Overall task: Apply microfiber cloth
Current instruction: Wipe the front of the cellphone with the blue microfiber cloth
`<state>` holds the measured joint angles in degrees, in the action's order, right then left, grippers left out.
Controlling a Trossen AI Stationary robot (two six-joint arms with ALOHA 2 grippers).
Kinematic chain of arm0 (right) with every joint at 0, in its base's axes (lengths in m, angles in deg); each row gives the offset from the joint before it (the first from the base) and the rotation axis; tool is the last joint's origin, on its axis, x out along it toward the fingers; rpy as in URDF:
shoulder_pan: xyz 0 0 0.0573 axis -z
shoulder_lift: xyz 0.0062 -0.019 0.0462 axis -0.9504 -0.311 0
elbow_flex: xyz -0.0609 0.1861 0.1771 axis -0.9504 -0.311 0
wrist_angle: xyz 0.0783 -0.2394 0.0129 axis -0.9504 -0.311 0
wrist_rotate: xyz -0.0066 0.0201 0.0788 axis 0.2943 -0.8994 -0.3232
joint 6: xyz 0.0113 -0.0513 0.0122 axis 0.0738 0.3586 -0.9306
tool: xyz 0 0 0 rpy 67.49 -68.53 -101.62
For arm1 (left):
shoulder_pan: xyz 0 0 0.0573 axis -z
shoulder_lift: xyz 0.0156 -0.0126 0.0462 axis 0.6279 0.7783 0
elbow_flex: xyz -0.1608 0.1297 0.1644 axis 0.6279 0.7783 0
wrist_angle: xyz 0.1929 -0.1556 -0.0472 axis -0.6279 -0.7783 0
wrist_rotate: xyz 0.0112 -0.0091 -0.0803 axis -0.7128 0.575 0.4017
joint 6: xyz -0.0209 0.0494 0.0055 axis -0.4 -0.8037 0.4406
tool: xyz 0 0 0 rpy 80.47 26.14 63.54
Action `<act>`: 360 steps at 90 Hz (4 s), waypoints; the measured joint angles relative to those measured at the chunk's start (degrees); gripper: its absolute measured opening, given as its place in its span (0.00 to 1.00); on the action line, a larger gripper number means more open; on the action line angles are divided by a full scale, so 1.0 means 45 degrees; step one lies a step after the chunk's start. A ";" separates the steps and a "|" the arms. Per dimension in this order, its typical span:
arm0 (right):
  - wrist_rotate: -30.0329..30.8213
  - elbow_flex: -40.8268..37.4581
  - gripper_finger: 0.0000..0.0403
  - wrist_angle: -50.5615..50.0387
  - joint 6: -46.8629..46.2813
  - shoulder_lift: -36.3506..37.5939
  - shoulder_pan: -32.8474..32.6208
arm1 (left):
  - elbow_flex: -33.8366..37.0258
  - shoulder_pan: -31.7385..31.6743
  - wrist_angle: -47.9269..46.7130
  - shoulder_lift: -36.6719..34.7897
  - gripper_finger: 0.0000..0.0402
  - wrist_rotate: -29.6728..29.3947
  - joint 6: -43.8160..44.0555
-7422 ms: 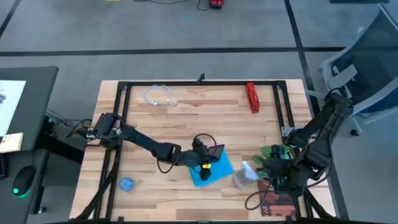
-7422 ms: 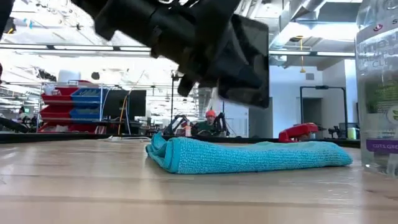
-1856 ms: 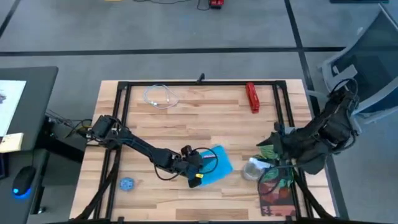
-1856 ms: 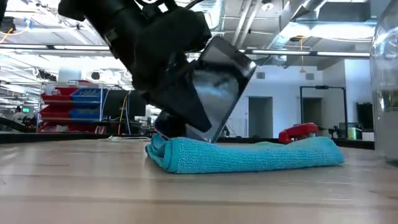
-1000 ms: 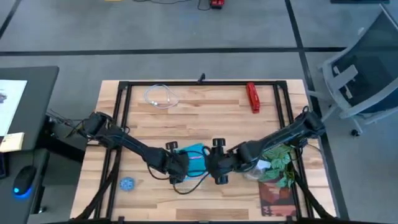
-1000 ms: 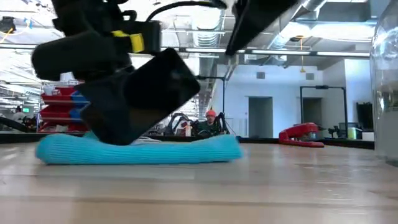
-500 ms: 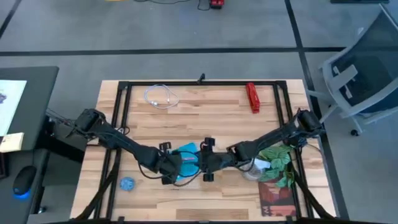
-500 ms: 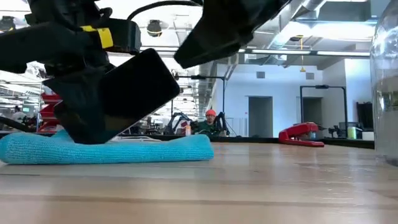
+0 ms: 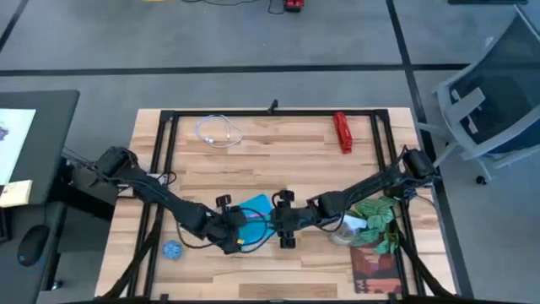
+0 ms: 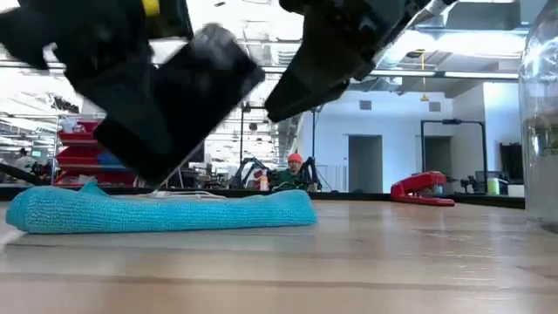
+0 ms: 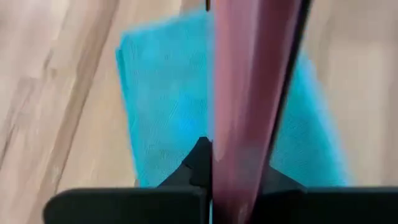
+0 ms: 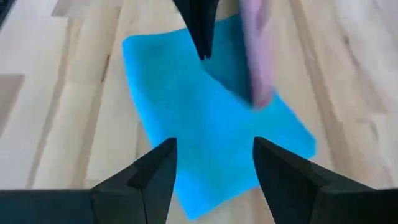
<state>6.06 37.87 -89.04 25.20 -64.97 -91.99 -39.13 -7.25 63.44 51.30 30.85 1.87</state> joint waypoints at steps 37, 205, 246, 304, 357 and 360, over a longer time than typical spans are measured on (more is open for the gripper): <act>-0.0826 -0.0017 0.53 -0.0800 -0.6121 -0.1268 0.0221 | 0.5213 0.0471 0.4826 -0.3457 0.01 -0.0634 0.2223; 0.2317 -0.2216 0.00 0.9024 -0.4662 -0.0258 -0.0994 | 0.5639 0.0415 0.9061 -0.0639 0.01 -0.0577 0.1778; 0.2762 -0.0809 0.00 0.9016 -0.0567 -0.0239 -0.0484 | 0.5640 0.0276 1.0619 -0.0659 0.01 -0.0239 0.1253; 0.4038 0.0899 0.00 0.6439 0.5498 -0.0239 -0.1200 | 0.4711 0.0275 1.2445 -0.0683 0.01 0.1021 -0.0633; 0.7038 0.4617 0.00 0.3114 0.8819 -0.3111 -0.1261 | 0.4673 0.0168 1.1941 -0.0688 0.01 0.1213 -0.0387; 0.7201 0.4614 0.00 0.2878 0.8818 -0.3028 -0.1261 | 0.4673 0.0203 1.1868 -0.0683 0.01 0.1159 -0.0390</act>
<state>38.46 58.63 -76.09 64.89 -78.59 -97.66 -18.10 -6.34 116.85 48.22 36.06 0.12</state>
